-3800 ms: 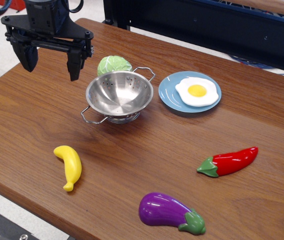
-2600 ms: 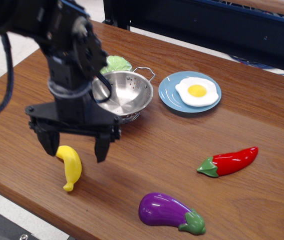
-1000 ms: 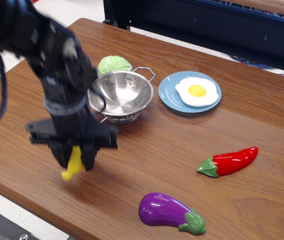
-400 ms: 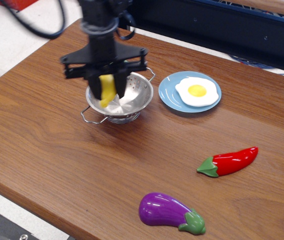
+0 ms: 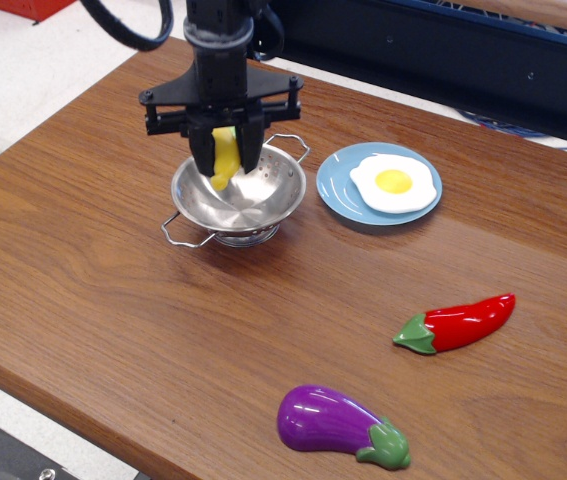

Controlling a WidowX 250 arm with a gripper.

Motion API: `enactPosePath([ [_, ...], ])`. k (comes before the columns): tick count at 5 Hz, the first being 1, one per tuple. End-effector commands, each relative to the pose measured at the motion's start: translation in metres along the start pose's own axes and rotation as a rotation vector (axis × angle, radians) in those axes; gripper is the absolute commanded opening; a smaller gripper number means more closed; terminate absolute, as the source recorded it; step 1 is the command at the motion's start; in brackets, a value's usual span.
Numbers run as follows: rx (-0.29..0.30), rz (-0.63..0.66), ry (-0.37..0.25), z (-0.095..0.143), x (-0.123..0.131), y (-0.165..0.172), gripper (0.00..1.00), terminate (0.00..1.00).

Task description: Put banana in colander

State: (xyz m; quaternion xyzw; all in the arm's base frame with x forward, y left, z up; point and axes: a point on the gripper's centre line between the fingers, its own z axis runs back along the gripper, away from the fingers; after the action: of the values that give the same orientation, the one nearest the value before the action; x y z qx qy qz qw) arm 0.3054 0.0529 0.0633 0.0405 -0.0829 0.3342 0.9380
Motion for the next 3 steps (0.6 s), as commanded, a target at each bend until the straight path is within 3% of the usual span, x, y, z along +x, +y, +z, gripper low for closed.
enactPosePath([
  [1, -0.022, -0.029, -0.039, 0.012, 0.002, 0.0, 1.0, 0.0],
  [3, -0.081, -0.114, -0.039, 0.047, -0.019, 0.007, 1.0, 0.0],
])
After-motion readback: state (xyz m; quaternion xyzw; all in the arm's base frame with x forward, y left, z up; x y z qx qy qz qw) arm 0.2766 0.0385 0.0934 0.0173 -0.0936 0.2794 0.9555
